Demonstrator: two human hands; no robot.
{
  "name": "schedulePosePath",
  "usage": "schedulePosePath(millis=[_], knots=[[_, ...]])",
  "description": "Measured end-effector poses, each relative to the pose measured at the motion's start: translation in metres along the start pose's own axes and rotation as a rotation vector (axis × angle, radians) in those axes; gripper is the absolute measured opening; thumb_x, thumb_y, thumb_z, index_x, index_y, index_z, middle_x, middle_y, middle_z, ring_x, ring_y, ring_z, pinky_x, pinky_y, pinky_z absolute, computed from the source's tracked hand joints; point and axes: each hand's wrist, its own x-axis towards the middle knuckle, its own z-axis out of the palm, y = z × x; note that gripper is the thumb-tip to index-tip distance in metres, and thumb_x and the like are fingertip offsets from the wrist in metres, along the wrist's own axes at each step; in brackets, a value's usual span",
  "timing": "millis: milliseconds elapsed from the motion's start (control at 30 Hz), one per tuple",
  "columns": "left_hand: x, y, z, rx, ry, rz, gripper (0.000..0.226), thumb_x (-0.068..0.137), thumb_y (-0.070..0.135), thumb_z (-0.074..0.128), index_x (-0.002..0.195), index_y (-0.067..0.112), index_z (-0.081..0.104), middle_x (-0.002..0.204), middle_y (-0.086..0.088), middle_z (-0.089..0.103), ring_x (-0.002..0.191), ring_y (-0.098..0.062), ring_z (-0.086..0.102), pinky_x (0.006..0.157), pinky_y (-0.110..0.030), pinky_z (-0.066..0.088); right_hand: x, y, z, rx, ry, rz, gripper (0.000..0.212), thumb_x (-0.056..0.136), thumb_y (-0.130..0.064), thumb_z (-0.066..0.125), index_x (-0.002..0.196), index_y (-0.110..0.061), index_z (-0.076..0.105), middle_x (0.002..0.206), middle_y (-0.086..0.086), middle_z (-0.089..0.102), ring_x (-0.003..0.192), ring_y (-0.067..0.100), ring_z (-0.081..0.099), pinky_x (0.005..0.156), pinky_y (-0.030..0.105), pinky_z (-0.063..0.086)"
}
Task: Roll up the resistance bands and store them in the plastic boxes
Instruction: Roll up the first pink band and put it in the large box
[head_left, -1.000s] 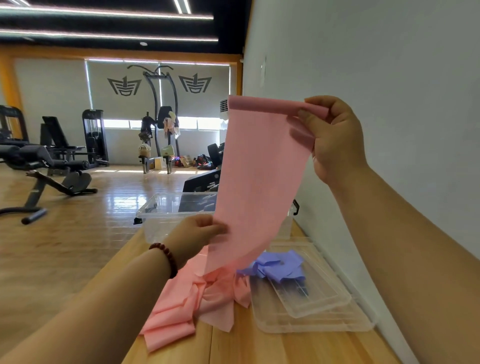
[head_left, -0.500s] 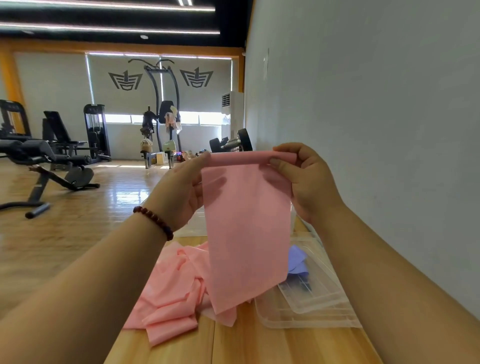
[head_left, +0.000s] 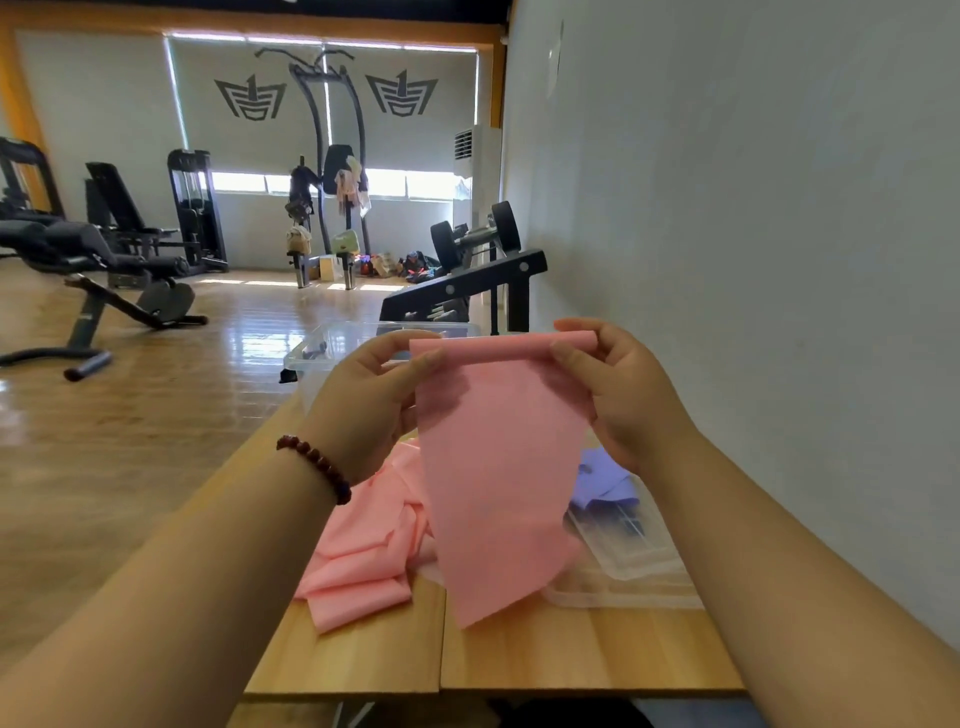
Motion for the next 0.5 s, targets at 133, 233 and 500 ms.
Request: schedulePosePath(millis=[133, 233, 500], knots=[[-0.002, -0.023, -0.007, 0.101, 0.043, 0.014, 0.015, 0.096, 0.016, 0.056, 0.105, 0.022, 0.066, 0.103, -0.008, 0.071, 0.095, -0.022, 0.069, 0.075, -0.030, 0.057, -0.005, 0.025, 0.008, -0.070, -0.025, 0.001, 0.022, 0.100, -0.014, 0.054, 0.109, -0.034, 0.057, 0.109, -0.004, 0.067, 0.094, 0.009, 0.069, 0.086, 0.027, 0.056], [-0.003, -0.041, -0.011, 0.182, 0.095, 0.071, 0.017, 0.097, 0.021, 0.056, 0.106, 0.031, 0.066, 0.106, -0.005, 0.070, 0.103, -0.025, 0.067, 0.087, -0.039, 0.055, -0.009, 0.040, 0.014, -0.104, -0.008, 0.006, 0.026, 0.101, -0.019, 0.053, 0.120, -0.037, 0.048, 0.128, -0.009, 0.060, 0.109, 0.008, 0.062, 0.095, 0.031, 0.052], [-0.004, -0.063, -0.023, 0.207, 0.106, 0.088, 0.016, 0.095, 0.020, 0.059, 0.103, 0.032, 0.067, 0.098, -0.001, 0.073, 0.094, -0.021, 0.068, 0.077, -0.033, 0.055, -0.008, 0.066, 0.011, 0.000, -0.049, 0.150, 0.038, 0.096, -0.017, 0.060, 0.121, -0.045, 0.050, 0.126, -0.017, 0.057, 0.117, 0.016, 0.060, 0.100, 0.046, 0.051]])
